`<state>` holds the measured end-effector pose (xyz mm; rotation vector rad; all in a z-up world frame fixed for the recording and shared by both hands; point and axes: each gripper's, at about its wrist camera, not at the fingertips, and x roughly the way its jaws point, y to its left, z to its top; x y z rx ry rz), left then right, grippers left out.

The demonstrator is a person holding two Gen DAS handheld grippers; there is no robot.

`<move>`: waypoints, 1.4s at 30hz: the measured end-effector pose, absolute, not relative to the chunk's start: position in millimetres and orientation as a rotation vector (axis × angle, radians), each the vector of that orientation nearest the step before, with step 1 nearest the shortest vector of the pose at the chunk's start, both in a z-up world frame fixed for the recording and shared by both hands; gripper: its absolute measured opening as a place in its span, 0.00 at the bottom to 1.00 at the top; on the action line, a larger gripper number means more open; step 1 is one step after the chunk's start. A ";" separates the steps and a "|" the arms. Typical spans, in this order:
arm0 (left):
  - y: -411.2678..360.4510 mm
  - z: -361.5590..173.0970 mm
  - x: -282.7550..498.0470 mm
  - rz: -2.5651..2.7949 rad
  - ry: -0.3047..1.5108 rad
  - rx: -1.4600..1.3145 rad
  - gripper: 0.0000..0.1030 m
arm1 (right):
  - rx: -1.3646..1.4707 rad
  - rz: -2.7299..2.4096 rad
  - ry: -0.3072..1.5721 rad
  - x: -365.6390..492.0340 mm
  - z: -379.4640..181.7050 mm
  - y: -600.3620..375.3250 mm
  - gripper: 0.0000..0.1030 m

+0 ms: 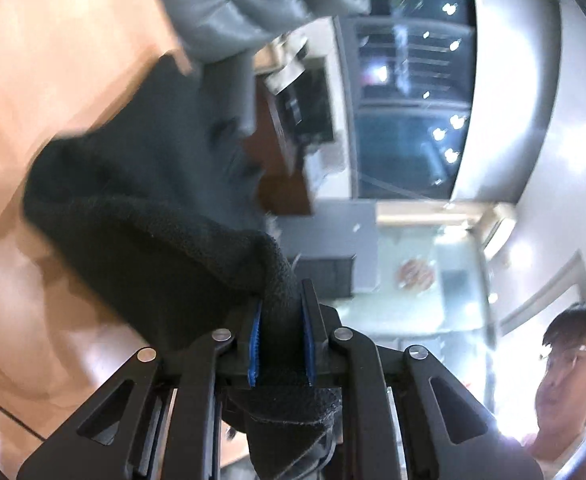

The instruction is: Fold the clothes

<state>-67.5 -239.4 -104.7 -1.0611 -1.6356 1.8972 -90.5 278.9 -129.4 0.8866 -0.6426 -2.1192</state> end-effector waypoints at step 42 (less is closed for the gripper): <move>-187.0 -276.1 -252.2 2.138 -0.356 -1.570 0.64 | 1.341 -2.195 0.078 -210.6 -292.6 235.8 0.76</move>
